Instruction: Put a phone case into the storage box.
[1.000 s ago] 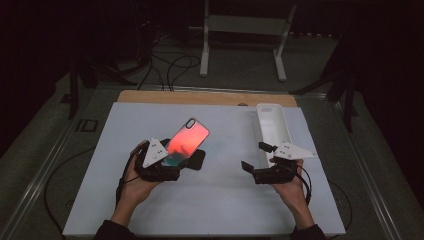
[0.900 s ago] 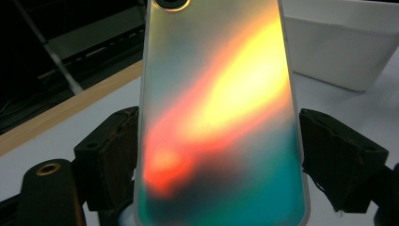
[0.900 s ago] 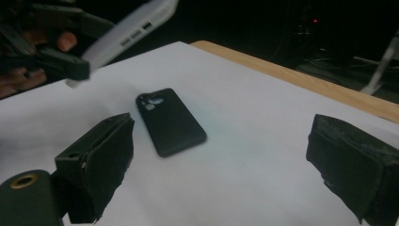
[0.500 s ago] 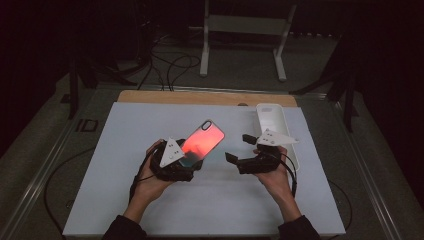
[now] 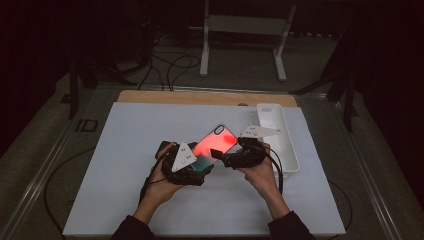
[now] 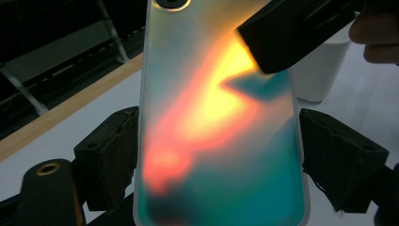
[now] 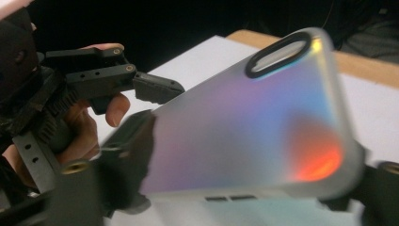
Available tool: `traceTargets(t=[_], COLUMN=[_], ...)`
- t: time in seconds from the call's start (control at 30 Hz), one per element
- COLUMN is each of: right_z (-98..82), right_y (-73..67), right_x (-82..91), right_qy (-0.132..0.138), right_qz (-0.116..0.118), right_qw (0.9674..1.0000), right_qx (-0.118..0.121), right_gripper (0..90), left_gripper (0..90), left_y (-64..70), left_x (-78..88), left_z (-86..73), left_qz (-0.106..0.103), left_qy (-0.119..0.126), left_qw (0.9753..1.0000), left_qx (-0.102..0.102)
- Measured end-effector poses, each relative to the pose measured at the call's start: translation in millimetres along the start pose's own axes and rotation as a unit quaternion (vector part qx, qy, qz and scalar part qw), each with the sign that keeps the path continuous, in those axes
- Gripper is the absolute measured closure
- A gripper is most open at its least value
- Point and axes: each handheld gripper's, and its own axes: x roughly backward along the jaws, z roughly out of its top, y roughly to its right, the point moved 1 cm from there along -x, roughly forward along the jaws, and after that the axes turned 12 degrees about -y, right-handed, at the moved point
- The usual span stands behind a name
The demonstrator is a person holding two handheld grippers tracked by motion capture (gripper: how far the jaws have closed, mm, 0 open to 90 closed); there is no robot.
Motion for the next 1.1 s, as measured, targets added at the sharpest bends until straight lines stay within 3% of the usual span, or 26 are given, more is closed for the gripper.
traceTargets(t=[0.07, 0.13, 0.17, 0.33, 0.4, 0.5, 0.57, 0.6, 0.63, 0.67, 1.1], right_z=[-0.1, -0.3, -0.7, 0.4, 1.5, 1.3, 0.3, -0.1, 0.3, 0.5, 6.3], right_y=[0.8, 1.2, 1.4, -0.9, -2.3, -2.5, -4.2, -4.1, -6.3, -6.9, -7.7], right_x=[-1.5, -2.2, -4.0, -5.5, -6.5, -7.8, -11.3, -12.3, -12.9, -13.5, -6.6], right_qy=[-0.004, -0.007, -0.010, -0.007, -0.006, -0.009, -0.018, -0.019, -0.021, -0.022, -0.022], right_qz=[0.013, 0.015, 0.017, 0.030, 0.034, 0.045, 0.039, 0.043, 0.021, 0.022, 0.009], right_qw=[0.9998, 0.9997, 0.9996, 0.9991, 0.9989, 0.9986, 0.9984, 0.9982, 0.9992, 0.9992, 0.9997], right_qx=[-0.011, -0.017, -0.022, -0.029, -0.030, -0.028, -0.036, -0.037, -0.027, -0.024, 0.000], right_gripper=[41.3, 44.3, 51.0, 64.1, 73.4, 78.4, 84.2, 86.9, 87.2, 87.4, 87.4], left_gripper=[17.0, 17.0, 17.1, 17.1, 17.1, 17.1, 16.6, 22.7, 20.6, 18.7, 8.3], left_y=[-0.3, -0.2, 0.6, 3.4, 4.3, 3.7, 3.9, 2.3, 0.9, 1.2, -11.6], left_x=[-0.4, -1.3, -2.4, -5.9, -8.9, -11.8, -14.9, -15.4, -15.8, -16.0, -2.5], left_z=[-0.2, -0.5, -0.6, -0.6, -0.9, -1.1, -1.1, -1.4, -1.8, -2.7, -12.6], left_qz=[-0.002, 0.000, -0.001, -0.003, -0.004, -0.012, 0.001, -0.011, -0.024, -0.016, -0.061], left_qy=[0.000, -0.001, -0.002, -0.004, -0.009, -0.018, -0.033, -0.035, -0.036, -0.038, -0.035], left_qw=[1.0000, 1.0000, 1.0000, 1.0000, 0.9999, 0.9997, 0.9995, 0.9992, 0.9988, 0.9990, 0.9959], left_qx=[0.001, 0.003, 0.003, 0.003, 0.004, 0.009, 0.005, 0.015, 0.020, 0.018, 0.057])
